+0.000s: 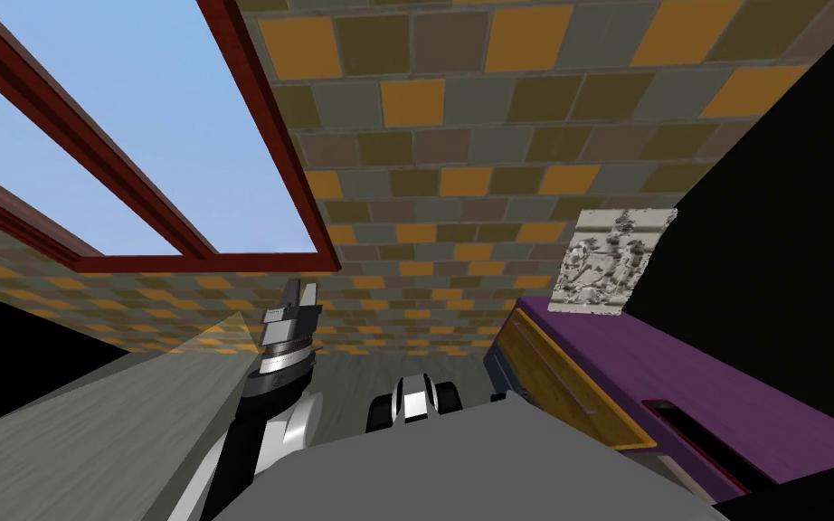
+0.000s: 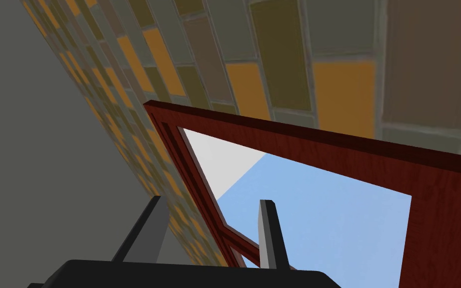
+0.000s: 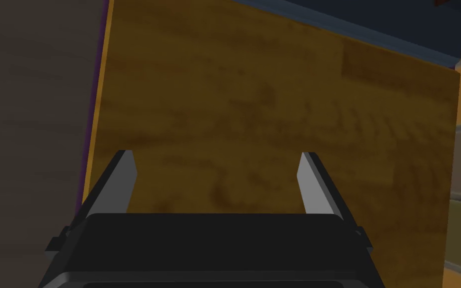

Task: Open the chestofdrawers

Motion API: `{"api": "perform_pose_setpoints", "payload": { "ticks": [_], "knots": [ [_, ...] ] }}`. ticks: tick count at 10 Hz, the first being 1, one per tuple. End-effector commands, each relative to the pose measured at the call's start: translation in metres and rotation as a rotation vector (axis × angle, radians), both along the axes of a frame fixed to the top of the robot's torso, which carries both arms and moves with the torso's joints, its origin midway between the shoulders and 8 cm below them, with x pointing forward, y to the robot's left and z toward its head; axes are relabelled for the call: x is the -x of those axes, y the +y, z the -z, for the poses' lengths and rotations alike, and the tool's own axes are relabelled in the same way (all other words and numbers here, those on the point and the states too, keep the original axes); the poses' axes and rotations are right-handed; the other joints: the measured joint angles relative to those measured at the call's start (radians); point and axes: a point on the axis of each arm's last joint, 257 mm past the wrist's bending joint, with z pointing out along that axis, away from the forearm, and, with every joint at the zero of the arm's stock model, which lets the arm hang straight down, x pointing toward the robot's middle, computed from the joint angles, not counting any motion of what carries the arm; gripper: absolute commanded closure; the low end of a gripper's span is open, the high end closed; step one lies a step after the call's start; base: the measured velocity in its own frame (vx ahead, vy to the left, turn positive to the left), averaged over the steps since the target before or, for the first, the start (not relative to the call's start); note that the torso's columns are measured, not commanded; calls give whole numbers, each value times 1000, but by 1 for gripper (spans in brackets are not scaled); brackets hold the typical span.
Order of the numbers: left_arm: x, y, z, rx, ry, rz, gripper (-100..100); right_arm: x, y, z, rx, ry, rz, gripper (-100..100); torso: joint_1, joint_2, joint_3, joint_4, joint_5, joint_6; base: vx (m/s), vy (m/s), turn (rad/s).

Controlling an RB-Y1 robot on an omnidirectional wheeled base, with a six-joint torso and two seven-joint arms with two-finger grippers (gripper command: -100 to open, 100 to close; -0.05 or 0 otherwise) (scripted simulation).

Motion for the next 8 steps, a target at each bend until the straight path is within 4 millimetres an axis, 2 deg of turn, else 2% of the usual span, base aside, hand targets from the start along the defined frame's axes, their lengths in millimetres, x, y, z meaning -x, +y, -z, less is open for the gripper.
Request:
{"api": "perform_pose_setpoints", "payload": {
  "ticks": [1,2,3,5,6,8],
  "knots": [
    [0,0,0,0,0,0,0,42,-9,-1,60,104,51,-100,0,-1,-1,0,0,0,49,-13,93],
    [0,0,0,0,0,0,0,46,-10,-3,72,113,63,-100,0,0,-1,0,0,0,19,-9,-16],
    [0,0,0,0,0,0,0,65,-10,-2,99,165,71,-100,0,1,0,0,0,0,31,-11,179],
    [0,0,0,0,0,0,0,73,-13,-10,128,185,98,-100,0,0,0,0,0,0,27,-13,31],
    [0,0,0,0,0,0,0,89,-12,-13,161,230,107,-100,0,0,0,0,0,0,26,-14,122],
    [0,0,0,0,0,0,0,98,-14,-18,184,252,128,-100,0,-1,0,0,0,0,25,-14,57]
  ]
}}
